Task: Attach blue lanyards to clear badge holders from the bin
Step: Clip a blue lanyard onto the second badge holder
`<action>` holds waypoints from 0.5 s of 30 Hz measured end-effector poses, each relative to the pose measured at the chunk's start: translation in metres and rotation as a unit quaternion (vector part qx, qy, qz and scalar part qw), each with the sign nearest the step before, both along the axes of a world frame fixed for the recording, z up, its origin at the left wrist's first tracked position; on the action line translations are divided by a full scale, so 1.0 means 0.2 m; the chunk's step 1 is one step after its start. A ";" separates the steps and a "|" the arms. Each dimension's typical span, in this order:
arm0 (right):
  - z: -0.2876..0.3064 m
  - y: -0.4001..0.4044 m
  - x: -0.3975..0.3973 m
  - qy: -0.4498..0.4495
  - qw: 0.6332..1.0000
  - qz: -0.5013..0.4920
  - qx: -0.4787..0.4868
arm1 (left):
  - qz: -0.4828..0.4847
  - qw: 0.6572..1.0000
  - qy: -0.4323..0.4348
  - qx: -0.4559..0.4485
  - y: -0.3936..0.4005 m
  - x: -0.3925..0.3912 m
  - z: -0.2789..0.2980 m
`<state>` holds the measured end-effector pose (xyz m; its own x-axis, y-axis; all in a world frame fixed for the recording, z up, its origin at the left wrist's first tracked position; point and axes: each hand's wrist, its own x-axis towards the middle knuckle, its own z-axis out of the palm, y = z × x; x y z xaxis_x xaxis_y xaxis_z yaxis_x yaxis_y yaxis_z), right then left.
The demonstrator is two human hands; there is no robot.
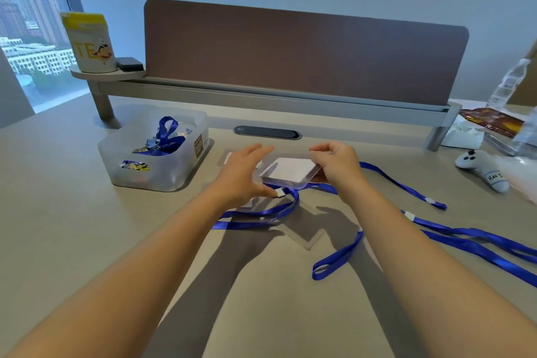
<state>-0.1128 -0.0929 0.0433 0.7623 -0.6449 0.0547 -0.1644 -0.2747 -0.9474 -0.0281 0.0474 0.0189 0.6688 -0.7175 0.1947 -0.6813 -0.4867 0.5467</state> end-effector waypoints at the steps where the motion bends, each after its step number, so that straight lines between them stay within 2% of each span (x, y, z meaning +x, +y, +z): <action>1: 0.02 0.00 -0.01 -0.001 1.000 -0.009 0.015 | -0.013 1.000 -0.002 0.014 0.00 -0.02 0.01; 6: 0.05 0.02 -0.05 -0.017 0.993 -0.020 0.117 | -0.021 0.998 -0.061 0.023 0.02 -0.07 0.04; 10: 0.06 0.03 -0.07 -0.049 0.976 0.009 0.212 | 0.000 0.996 -0.074 -0.054 0.03 -0.08 0.06; 12: 0.05 0.02 -0.07 -0.059 0.975 0.016 0.216 | 0.017 0.993 -0.048 -0.111 0.03 -0.08 0.07; 15: 0.03 0.02 -0.07 -0.043 0.989 0.006 0.144 | 0.036 0.976 0.062 -0.207 0.01 -0.09 0.07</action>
